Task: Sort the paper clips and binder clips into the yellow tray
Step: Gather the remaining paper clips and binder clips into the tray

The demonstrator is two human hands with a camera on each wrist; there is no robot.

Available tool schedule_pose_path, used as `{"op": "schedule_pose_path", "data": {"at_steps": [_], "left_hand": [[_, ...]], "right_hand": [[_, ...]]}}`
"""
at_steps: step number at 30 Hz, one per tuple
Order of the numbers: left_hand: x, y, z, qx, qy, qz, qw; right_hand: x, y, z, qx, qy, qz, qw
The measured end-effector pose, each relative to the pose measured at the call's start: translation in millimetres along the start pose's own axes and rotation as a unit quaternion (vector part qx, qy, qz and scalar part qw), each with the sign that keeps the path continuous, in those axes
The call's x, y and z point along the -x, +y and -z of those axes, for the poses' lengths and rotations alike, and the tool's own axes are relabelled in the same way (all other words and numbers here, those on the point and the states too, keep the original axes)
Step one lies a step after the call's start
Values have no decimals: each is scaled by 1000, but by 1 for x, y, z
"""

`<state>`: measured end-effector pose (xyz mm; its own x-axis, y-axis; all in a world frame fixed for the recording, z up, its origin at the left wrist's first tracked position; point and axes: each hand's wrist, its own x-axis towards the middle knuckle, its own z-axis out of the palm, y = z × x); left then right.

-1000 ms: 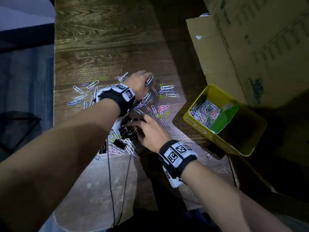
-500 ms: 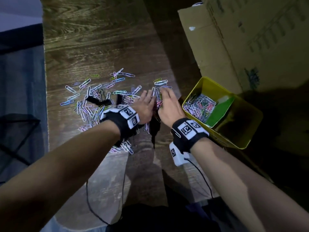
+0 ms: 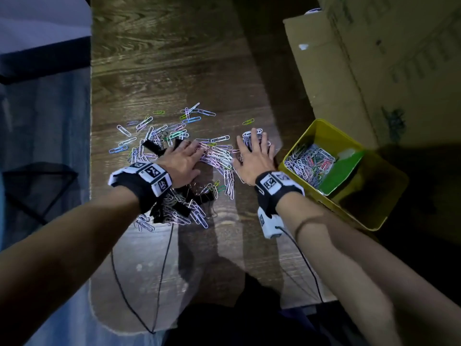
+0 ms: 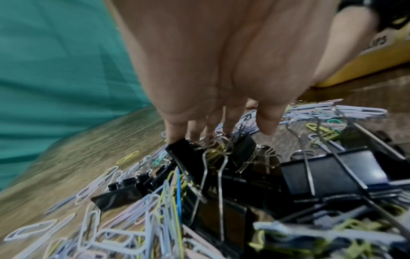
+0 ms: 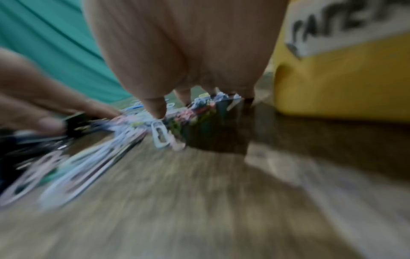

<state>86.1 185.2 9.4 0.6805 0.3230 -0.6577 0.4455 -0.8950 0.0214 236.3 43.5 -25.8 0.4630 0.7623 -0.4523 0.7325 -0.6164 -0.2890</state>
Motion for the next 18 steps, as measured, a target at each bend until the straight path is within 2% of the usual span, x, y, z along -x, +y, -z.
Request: {"op": "schedule_pose_path", "data": {"at_steps": [2, 6, 9, 14, 18], "left_hand": [[-2, 1, 6, 7, 13, 7, 1000], [-22, 23, 15, 50, 83, -29, 995], [-38, 49, 17, 88, 56, -4, 995], [-39, 94, -1, 75, 53, 25, 996], [-19, 106, -21, 140, 73, -71, 985]], "right_hand": [[15, 1, -9, -9, 20, 18, 1000], [29, -1, -15, -48, 72, 32, 996], [8, -4, 5, -65, 105, 7, 992], [-28, -8, 31, -82, 38, -22, 996], [-27, -3, 21, -38, -19, -14, 999]]}}
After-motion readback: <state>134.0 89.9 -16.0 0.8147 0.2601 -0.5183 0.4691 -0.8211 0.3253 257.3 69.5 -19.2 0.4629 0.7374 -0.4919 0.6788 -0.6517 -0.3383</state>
